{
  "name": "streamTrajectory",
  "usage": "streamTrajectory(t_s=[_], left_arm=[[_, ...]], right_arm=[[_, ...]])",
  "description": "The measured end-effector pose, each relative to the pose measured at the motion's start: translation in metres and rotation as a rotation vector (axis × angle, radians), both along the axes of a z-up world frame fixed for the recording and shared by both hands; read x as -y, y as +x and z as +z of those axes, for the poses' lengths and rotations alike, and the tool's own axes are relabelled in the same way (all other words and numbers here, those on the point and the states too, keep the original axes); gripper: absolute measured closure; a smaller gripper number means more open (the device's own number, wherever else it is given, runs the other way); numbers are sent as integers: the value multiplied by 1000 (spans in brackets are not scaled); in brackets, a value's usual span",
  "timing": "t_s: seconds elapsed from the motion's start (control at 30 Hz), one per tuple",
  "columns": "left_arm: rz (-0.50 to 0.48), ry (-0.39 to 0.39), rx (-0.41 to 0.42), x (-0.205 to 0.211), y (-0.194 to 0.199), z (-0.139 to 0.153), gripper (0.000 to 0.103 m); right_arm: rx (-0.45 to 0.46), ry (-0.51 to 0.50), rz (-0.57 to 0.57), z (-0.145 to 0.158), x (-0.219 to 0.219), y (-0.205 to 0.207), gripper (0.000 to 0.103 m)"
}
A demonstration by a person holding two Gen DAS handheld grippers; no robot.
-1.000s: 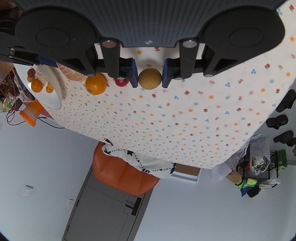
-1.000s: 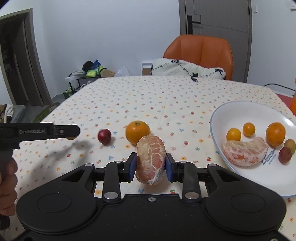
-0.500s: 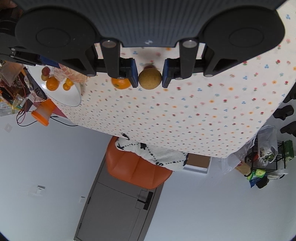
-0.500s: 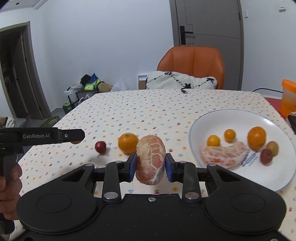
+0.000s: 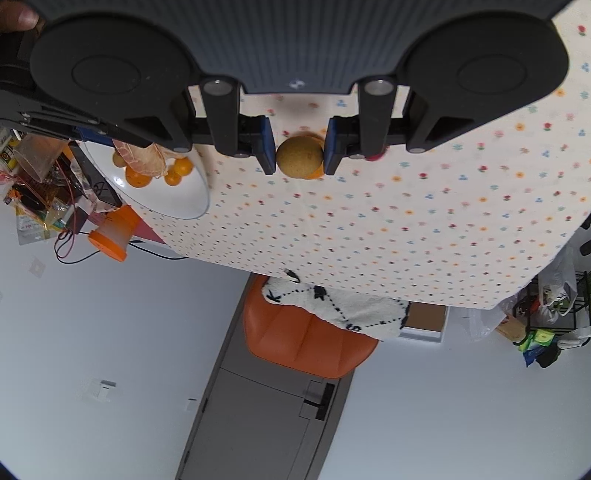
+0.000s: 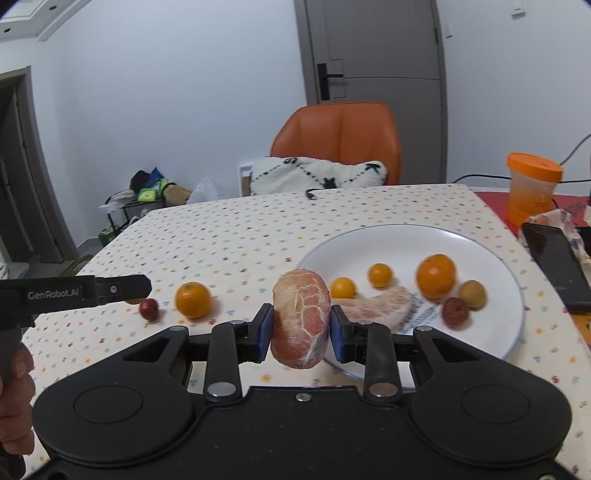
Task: Organize fruits
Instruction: 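Place the pomelo segment on the plate with the right gripper while the left places its fruit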
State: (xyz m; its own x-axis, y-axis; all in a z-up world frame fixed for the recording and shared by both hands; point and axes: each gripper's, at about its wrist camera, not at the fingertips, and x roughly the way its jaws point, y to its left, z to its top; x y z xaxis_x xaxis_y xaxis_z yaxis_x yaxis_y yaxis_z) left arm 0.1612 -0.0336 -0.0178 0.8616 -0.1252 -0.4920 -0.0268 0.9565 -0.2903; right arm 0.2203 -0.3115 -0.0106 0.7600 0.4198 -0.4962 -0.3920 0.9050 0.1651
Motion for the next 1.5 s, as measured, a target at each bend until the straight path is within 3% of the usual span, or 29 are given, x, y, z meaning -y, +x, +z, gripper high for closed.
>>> streamTrajectory(t_s=[0.9,1.5], left_arm=[[-67,27,-3,58,15,2,77],[-164,38,-18,107,34,-3,77]], right_arm=[[-59,7,-134,-27,72,33,73],[-46,52,-156,-19,96,30,67]])
